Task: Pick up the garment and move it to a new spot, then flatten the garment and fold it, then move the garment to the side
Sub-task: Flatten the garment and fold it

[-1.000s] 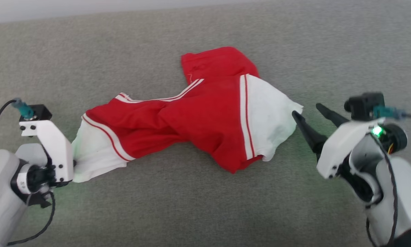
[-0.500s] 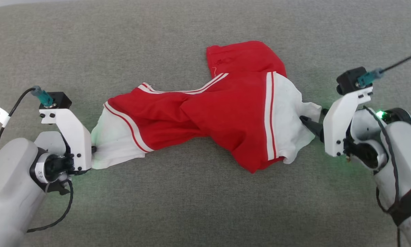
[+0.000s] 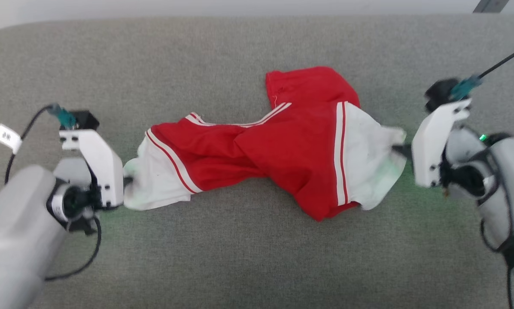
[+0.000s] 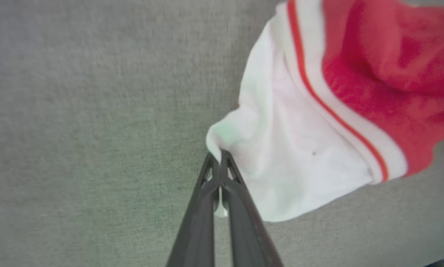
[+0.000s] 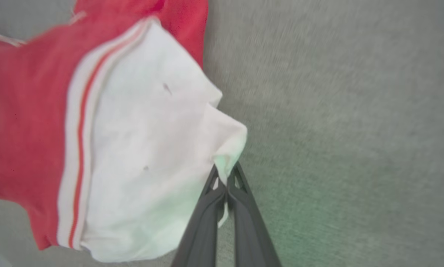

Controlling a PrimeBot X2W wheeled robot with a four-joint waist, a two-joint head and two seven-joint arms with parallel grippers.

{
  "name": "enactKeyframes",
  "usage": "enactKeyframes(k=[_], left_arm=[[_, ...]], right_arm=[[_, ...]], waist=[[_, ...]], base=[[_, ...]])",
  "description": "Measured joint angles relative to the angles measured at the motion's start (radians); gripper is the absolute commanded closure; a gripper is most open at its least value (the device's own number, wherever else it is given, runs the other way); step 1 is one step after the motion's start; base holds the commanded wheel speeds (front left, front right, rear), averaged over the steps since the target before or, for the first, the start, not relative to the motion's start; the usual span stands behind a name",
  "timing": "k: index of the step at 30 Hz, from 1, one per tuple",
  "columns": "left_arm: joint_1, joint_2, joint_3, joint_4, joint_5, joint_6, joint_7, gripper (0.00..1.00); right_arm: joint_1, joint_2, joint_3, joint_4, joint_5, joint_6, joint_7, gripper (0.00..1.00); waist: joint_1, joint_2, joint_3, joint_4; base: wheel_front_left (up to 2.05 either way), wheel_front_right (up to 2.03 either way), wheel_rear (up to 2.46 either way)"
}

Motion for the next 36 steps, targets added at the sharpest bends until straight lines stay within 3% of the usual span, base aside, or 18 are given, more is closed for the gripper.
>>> enactKeyframes(k=[6, 18, 36], left_arm=[[-0.073, 0.033, 0.008, -0.054, 0.015, -0.003, 0.009, 1.0], [-0.208, 0.101, 0.046, -0.143, 0.03, 0.023, 0.046, 1.0], [-0.418, 0.113, 0.093, -0.121, 0.09, 0.013, -0.028, 1.0]], right_arm=[[-0.047, -0.058, -0.012, -0.11, 0.022, 0.0, -0.001, 1.0], [-0.15, -0.104, -0.036, -0.264, 0.03, 0.0, -0.012, 1.0], [-0.397, -0.133, 0.028, -0.217, -0.011, 0.0, -0.166, 1.0]], waist=[[0.0, 0.0, -0.065, 0.001], [0.0, 0.0001, -0.192, -0.013], [0.0, 0.0, -0.267, -0.039]], base=[[0.0, 0.0, 0.0], [0.0, 0.0, 0.0], [0.0, 0.0, 0.0]])
